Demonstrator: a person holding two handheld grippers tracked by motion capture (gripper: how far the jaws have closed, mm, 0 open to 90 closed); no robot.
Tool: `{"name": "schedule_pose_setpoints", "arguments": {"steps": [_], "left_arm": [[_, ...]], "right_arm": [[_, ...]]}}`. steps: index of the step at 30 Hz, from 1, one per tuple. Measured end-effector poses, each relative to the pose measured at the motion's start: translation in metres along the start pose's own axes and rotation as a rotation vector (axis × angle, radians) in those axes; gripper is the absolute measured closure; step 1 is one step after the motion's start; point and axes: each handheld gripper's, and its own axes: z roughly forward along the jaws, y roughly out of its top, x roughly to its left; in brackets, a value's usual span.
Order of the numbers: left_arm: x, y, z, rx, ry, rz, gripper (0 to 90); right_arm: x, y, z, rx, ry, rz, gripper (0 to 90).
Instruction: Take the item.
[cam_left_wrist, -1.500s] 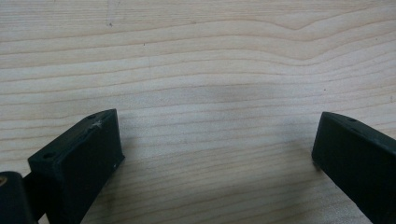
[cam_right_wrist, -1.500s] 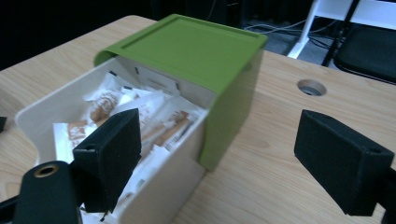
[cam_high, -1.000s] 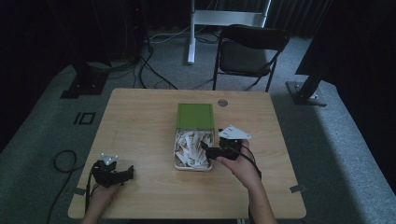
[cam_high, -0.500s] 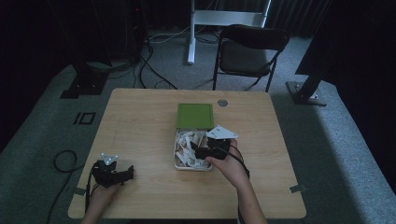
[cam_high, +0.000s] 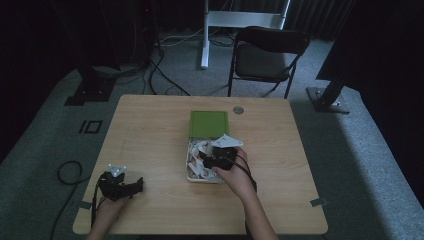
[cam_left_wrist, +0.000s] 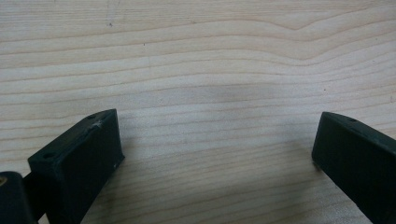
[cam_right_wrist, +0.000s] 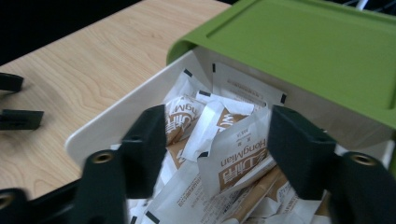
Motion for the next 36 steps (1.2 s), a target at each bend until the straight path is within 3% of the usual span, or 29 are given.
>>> {"name": "schedule_pose_setpoints", "arguments": {"steps": [4,6,8,12,19,29,31,36], "left_arm": [[0.000,0.000,0.000,0.000,0.000,0.000,2.4],[0.000,0.000,0.000,0.000,0.000,0.000,2.4],[0.000,0.000,0.000,0.000,0.000,0.000,2.4],[0.000,0.000,0.000,0.000,0.000,0.000,2.4],[0.000,0.000,0.000,0.000,0.000,0.000,2.4],[0.000,0.000,0.000,0.001,0.000,0.001,2.4],[0.000,0.000,0.000,0.002,0.000,0.002,2.4],[0.000,0.000,0.000,0.000,0.000,0.000,2.4]], "right_arm": [[0.002,0.000,0.005,0.007,-0.050,0.008,45.0],[0.004,0.001,0.008,0.003,-0.054,0.022,45.6],[0.006,0.002,0.010,0.019,-0.073,-0.002,48.4],[0.009,0.002,0.016,0.043,-0.105,0.005,53.0],[0.014,0.000,0.020,0.092,-0.203,0.020,63.8],[0.018,-0.002,0.027,0.161,-0.264,0.049,68.6],[0.018,-0.002,0.029,0.176,-0.280,0.035,80.4],[0.015,-0.002,0.024,0.156,-0.267,0.059,87.3]]}}
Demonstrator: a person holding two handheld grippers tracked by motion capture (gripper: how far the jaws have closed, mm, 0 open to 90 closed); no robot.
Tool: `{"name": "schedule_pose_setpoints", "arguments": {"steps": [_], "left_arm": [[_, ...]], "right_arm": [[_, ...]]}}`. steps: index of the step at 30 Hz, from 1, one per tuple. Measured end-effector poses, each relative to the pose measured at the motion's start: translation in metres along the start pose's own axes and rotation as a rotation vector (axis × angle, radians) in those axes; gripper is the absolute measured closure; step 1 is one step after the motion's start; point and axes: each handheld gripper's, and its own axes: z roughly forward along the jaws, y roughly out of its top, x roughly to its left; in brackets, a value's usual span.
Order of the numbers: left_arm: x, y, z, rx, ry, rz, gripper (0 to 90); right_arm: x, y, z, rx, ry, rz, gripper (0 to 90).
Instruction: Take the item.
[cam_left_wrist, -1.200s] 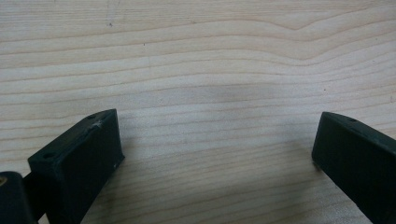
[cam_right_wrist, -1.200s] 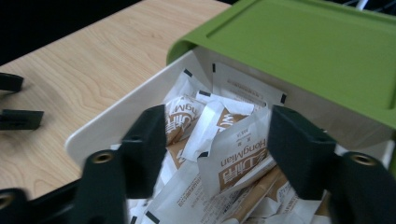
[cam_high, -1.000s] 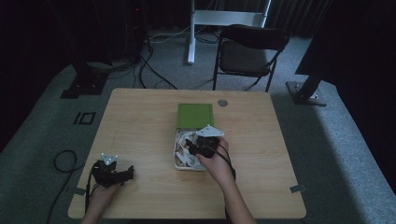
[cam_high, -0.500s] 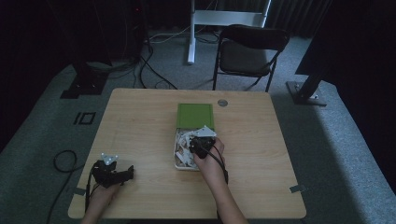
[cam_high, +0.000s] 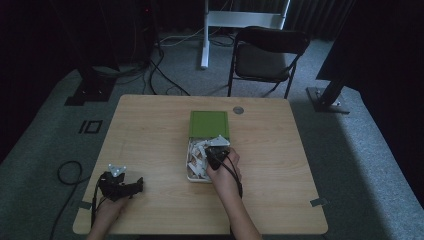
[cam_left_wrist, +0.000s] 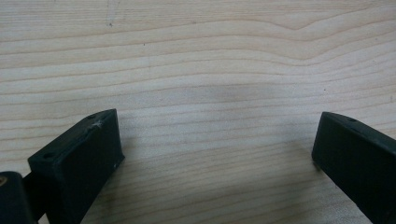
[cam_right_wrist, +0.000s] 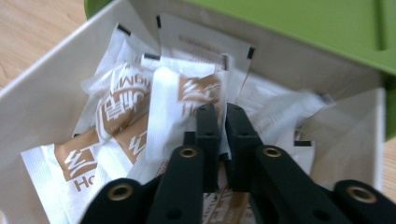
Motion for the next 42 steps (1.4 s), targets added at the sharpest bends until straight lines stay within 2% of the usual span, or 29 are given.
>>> {"name": "schedule_pose_setpoints", "arguments": {"steps": [3,10,13,16,18,19,23,28,33,34,38,42], "left_arm": [[0.000,0.000,0.000,-0.001,0.000,-0.001,2.4],[0.000,0.000,0.000,0.000,0.000,-0.001,2.4],[0.000,0.000,0.000,0.000,0.000,0.000,2.4],[0.000,0.000,0.000,0.000,0.000,0.000,2.4],[0.000,0.000,0.000,0.000,0.000,0.000,2.4],[0.000,0.000,0.000,0.001,-0.001,0.001,2.4],[0.000,0.000,0.000,0.001,0.000,0.001,2.4],[0.000,0.000,0.000,-0.001,-0.001,-0.003,2.4],[0.000,0.000,0.000,0.001,-0.001,0.000,2.4],[0.000,0.000,0.000,0.001,-0.001,-0.001,2.4],[0.000,0.000,0.000,-0.001,0.000,0.001,2.4],[0.000,0.000,0.000,0.000,0.000,0.000,2.4]], "right_arm": [[-0.001,0.001,-0.004,-0.017,0.004,-0.002,88.6],[-0.005,0.006,-0.019,-0.067,0.068,0.011,90.0],[-0.005,0.007,-0.023,-0.064,0.080,-0.004,90.0],[-0.006,0.009,-0.032,-0.087,0.116,0.000,90.0],[-0.006,0.010,-0.035,-0.088,0.116,-0.006,90.0],[-0.008,0.011,-0.040,-0.106,0.142,0.012,90.0],[-0.010,0.016,-0.050,-0.135,0.154,0.018,90.0],[-0.015,0.020,-0.057,-0.156,0.164,0.032,90.0],[-0.025,0.022,-0.063,-0.173,0.146,0.041,90.0],[-0.030,0.022,-0.065,-0.179,0.138,0.050,90.0],[-0.038,0.024,-0.067,-0.185,0.121,0.058,90.0],[-0.053,0.026,-0.070,-0.200,0.094,0.080,90.0]]}}
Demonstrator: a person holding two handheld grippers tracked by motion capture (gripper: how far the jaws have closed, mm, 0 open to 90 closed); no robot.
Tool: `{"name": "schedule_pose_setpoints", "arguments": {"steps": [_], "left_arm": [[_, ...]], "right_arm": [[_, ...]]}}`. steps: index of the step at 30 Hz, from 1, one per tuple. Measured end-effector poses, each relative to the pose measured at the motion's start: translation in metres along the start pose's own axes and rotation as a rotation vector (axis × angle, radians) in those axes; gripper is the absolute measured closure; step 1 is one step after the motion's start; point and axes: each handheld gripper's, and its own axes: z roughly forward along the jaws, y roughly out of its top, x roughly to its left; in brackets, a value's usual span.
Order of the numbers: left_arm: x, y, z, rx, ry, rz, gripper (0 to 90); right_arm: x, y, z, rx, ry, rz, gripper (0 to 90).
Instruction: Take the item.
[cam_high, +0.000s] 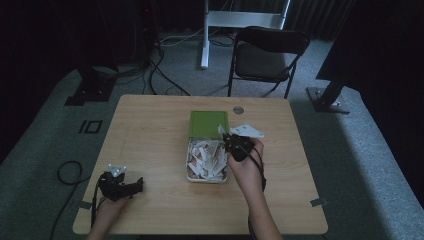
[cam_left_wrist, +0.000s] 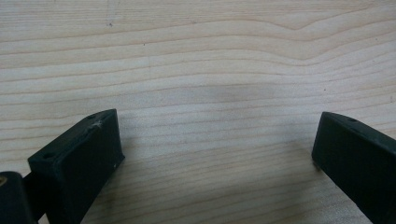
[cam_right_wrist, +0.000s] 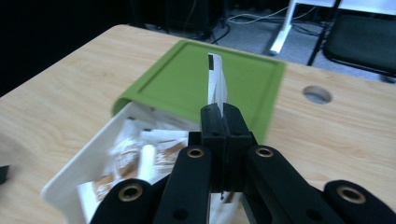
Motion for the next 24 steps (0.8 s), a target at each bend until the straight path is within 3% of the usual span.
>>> {"name": "schedule_pose_setpoints", "arguments": {"steps": [11,17,24], "left_arm": [[0.000,0.000,0.000,0.002,0.000,0.001,2.4],[0.000,0.000,0.000,0.003,0.000,0.002,2.4],[0.000,0.000,0.000,0.000,0.000,-0.001,2.4]], "right_arm": [[-0.035,-0.001,-0.004,-0.019,-0.072,0.047,90.0],[-0.059,-0.010,-0.004,-0.012,-0.129,0.078,90.0],[-0.080,-0.029,0.009,0.007,-0.138,0.101,90.0]]}}
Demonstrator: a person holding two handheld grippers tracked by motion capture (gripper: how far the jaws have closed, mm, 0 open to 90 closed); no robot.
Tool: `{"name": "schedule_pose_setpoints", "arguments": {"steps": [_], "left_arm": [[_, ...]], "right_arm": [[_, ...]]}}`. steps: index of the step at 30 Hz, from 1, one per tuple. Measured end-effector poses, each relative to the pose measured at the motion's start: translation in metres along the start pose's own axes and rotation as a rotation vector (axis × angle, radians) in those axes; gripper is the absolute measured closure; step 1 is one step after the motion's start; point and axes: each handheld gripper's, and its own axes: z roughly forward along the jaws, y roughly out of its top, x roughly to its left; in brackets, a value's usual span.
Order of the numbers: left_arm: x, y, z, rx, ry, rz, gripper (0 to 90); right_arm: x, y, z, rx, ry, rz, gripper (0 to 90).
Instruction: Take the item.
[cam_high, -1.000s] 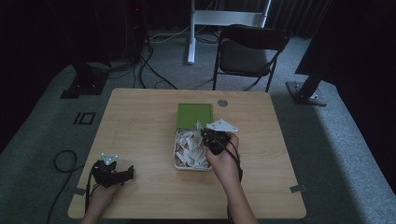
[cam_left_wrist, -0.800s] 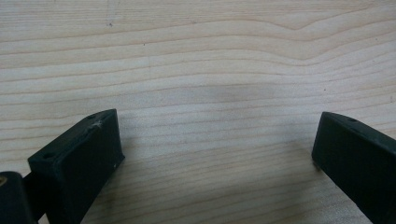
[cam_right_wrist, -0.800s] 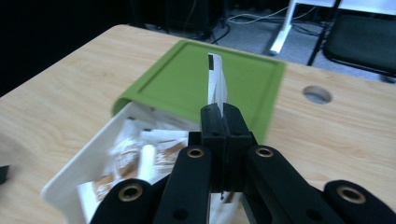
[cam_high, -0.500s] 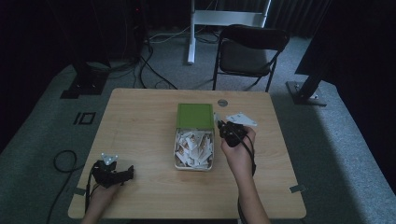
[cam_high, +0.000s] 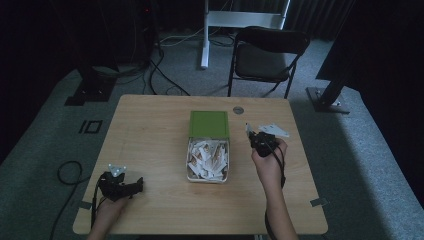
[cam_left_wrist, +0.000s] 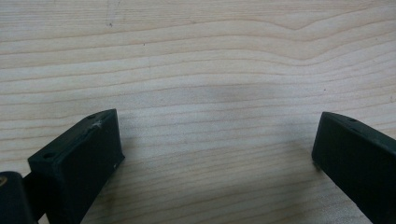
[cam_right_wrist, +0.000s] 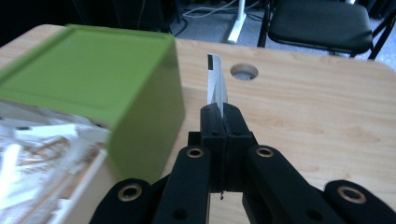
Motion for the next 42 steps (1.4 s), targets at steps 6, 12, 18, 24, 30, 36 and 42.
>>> {"name": "schedule_pose_setpoints", "arguments": {"steps": [6,12,18,24,30,36,42], "left_arm": [[0.000,0.000,0.000,0.001,0.000,0.001,2.4],[0.000,0.000,0.000,0.001,0.000,0.002,2.4],[0.000,0.000,0.000,0.001,0.000,0.001,2.4],[0.000,0.000,0.000,0.001,0.000,0.001,2.4],[0.000,0.000,0.000,0.001,0.000,0.001,2.4],[0.000,0.000,0.000,0.002,0.000,0.001,2.4],[0.000,0.000,0.000,0.002,0.000,0.002,2.4]], "right_arm": [[-0.015,-0.016,0.014,0.004,-0.019,0.027,90.0],[-0.030,-0.036,0.030,0.023,-0.033,0.055,90.0],[-0.041,-0.052,0.043,0.033,-0.044,0.089,89.9],[-0.051,-0.063,0.055,0.063,-0.029,0.151,89.8],[-0.056,-0.072,0.062,0.082,-0.018,0.195,89.8],[-0.063,-0.077,0.066,0.107,-0.038,0.197,89.0],[-0.069,-0.079,0.067,0.108,-0.056,0.195,86.6]]}}
